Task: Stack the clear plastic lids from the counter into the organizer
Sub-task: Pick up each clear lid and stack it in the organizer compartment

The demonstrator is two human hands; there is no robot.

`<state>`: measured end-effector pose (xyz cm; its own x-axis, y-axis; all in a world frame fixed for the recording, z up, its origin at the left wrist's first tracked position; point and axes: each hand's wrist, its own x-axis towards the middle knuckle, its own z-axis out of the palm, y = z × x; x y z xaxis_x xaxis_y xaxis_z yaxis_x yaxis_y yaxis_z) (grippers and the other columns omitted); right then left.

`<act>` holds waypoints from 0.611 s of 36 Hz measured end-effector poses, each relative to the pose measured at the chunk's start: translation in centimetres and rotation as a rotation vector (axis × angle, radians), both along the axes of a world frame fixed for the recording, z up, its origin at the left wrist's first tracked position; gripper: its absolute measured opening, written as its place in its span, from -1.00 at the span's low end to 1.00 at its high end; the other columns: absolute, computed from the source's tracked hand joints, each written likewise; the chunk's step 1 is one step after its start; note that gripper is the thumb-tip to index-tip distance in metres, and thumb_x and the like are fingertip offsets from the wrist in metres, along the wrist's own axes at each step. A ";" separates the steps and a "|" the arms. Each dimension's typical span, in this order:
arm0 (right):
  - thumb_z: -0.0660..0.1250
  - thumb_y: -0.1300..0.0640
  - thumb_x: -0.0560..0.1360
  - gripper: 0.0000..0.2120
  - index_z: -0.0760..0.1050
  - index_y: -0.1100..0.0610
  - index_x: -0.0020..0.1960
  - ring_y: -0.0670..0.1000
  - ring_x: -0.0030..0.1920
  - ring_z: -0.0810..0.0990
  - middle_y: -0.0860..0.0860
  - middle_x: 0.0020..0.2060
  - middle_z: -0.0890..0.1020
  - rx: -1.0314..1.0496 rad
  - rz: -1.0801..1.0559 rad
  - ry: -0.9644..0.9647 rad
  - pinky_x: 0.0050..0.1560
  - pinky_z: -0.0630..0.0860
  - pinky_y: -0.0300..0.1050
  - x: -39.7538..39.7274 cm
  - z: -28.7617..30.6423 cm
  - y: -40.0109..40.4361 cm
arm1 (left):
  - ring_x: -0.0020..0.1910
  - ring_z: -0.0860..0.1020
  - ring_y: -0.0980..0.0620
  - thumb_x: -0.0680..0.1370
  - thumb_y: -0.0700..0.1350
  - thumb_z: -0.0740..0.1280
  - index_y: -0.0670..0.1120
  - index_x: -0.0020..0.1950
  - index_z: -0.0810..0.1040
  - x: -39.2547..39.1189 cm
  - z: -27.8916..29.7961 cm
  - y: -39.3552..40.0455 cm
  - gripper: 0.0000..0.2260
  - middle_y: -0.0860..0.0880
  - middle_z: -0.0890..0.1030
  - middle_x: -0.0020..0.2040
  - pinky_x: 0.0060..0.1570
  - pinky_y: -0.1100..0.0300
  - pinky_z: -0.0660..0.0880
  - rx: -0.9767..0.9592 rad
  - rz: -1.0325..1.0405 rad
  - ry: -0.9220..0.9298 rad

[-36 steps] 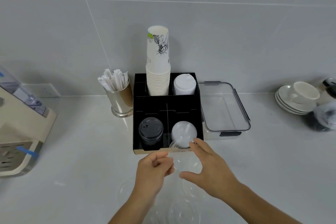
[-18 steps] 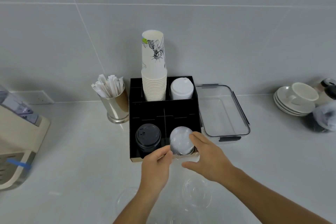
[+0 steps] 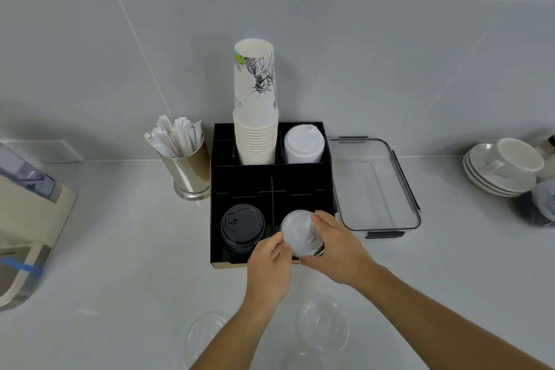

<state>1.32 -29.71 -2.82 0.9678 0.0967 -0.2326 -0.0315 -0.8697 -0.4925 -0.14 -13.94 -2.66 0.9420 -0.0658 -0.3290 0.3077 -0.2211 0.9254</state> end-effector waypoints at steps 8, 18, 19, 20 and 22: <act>0.48 -0.16 0.32 -0.22 0.32 0.15 0.40 0.04 0.35 0.42 -0.03 0.41 0.36 0.022 -0.060 0.057 0.23 0.44 -0.15 1.1 -1.3 0.3 | -0.17 0.59 0.17 0.64 -0.26 0.19 0.01 -0.02 0.66 0.1 -1.0 -0.1 -0.72 -0.03 0.69 -0.13 -0.11 0.39 0.48 -0.020 -0.024 0.004; 0.49 -0.13 0.36 -0.17 0.25 0.17 0.48 0.05 0.41 0.38 0.01 0.48 0.31 -0.003 -0.099 0.070 0.29 0.42 -0.12 1.4 -1.9 0.8 | 0.02 0.64 -0.01 0.64 -0.21 0.19 0.03 0.14 0.62 0.3 -2.3 -0.4 -0.75 -0.01 0.71 -0.02 0.10 0.21 0.54 0.010 -0.099 0.035; 0.49 -0.13 0.36 -0.17 0.25 0.17 0.48 0.06 0.42 0.37 0.02 0.49 0.30 -0.007 -0.102 0.074 0.30 0.42 -0.12 1.5 -2.0 0.9 | 0.04 0.64 -0.01 0.64 -0.20 0.19 0.04 0.15 0.61 0.3 -2.5 -0.4 -0.75 0.00 0.71 -0.01 0.13 0.14 0.55 0.016 -0.107 0.036; 0.49 -0.14 0.36 -0.17 0.25 0.17 0.48 0.06 0.43 0.36 0.03 0.50 0.29 -0.010 -0.102 0.075 0.31 0.41 -0.11 1.5 -2.0 0.9 | 0.05 0.64 -0.03 0.64 -0.20 0.19 0.02 0.14 0.60 0.4 -2.6 -0.5 -0.76 -0.01 0.71 0.00 0.15 0.08 0.55 0.029 -0.110 0.039; 0.49 -0.16 0.36 -0.17 0.26 0.17 0.46 0.06 0.45 0.34 0.03 0.51 0.27 -0.020 -0.101 0.077 0.31 0.41 -0.11 1.5 -2.2 0.9 | 0.04 0.63 -0.07 0.63 -0.19 0.18 -0.02 0.10 0.58 0.5 -2.7 -0.6 -0.80 -0.07 0.69 0.03 0.13 0.05 0.55 0.042 -0.112 0.041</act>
